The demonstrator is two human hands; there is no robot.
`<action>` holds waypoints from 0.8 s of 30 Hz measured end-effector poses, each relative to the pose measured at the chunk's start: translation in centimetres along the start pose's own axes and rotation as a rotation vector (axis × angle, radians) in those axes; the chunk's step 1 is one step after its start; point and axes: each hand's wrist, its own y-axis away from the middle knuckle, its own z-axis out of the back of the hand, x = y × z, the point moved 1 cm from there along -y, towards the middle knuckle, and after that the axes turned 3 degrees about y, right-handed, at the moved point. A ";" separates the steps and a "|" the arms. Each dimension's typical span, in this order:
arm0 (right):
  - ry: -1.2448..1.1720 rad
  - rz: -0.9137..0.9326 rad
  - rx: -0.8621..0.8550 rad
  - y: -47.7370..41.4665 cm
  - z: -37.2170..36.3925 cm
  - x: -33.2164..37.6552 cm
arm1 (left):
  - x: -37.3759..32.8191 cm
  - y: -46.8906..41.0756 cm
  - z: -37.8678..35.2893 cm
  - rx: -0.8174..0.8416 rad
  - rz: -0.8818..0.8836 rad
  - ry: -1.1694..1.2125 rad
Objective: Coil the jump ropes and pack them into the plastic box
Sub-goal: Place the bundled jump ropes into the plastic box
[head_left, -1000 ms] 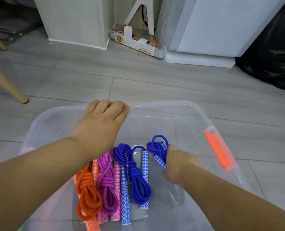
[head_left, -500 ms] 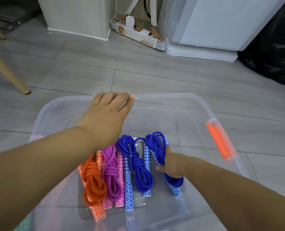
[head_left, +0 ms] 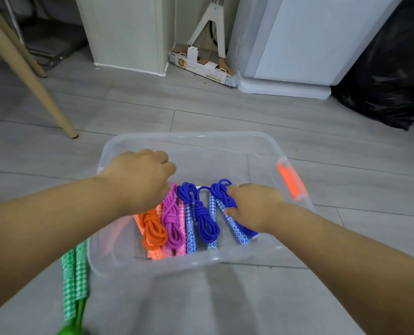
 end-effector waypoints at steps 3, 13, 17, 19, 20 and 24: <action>-0.050 0.045 -0.128 4.1 2.1 1.4 | -0.3 4.6 0.6 -0.144 -0.075 0.057; -0.183 0.314 -0.315 14.6 -0.4 7.6 | -3.6 19.1 -2.3 -0.261 -0.069 0.263; -0.179 0.406 -0.109 15.0 -5.4 10.0 | -3.5 21.5 -7.9 -0.072 -0.053 0.262; -0.125 0.441 -0.005 14.7 -8.0 10.8 | -3.1 22.2 -11.3 0.111 -0.091 0.165; -0.093 0.452 0.041 14.4 -9.3 11.0 | -2.7 22.5 -13.0 0.210 -0.096 0.115; -0.025 0.464 0.236 13.4 -13.3 11.4 | -1.3 22.2 -16.5 0.456 -0.183 -0.071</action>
